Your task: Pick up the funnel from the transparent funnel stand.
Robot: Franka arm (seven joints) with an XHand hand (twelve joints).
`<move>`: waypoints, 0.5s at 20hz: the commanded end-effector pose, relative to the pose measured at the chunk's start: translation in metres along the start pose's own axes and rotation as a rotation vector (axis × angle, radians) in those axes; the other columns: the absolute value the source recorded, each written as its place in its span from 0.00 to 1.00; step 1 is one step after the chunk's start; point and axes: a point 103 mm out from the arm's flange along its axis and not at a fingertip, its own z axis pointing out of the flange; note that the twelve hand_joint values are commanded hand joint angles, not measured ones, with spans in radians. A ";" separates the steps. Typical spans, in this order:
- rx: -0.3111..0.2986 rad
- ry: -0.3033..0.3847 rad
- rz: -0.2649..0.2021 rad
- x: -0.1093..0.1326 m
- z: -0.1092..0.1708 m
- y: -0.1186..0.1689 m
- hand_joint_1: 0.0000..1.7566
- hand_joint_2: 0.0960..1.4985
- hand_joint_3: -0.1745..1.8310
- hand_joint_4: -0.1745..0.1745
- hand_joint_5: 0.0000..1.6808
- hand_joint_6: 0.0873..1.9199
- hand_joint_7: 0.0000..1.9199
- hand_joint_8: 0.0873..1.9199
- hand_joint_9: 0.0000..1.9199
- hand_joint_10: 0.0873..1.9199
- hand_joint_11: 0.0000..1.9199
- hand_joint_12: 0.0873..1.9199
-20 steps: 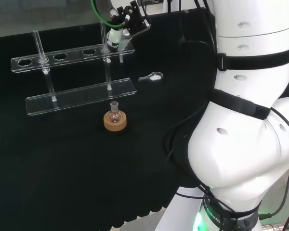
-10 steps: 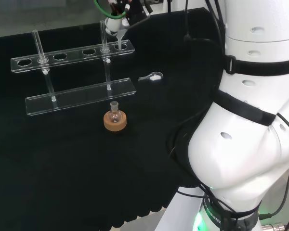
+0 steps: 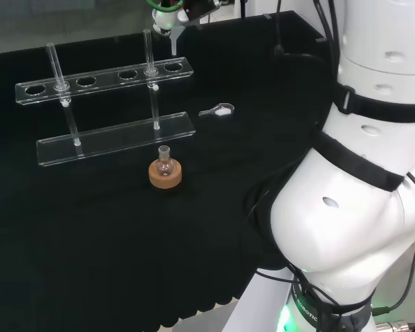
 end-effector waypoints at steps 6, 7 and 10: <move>0.006 -0.029 0.047 -0.003 -0.008 -0.074 0.45 0.52 0.35 0.41 0.38 0.27 0.30 0.34 0.44 0.23 0.29 0.65; 0.009 -0.029 0.050 -0.002 -0.007 -0.078 0.45 0.52 0.35 0.41 0.38 0.27 0.30 0.34 0.44 0.23 0.29 0.65; 0.020 -0.027 0.052 0.001 -0.002 -0.093 0.44 0.52 0.35 0.41 0.38 0.27 0.30 0.34 0.44 0.23 0.29 0.65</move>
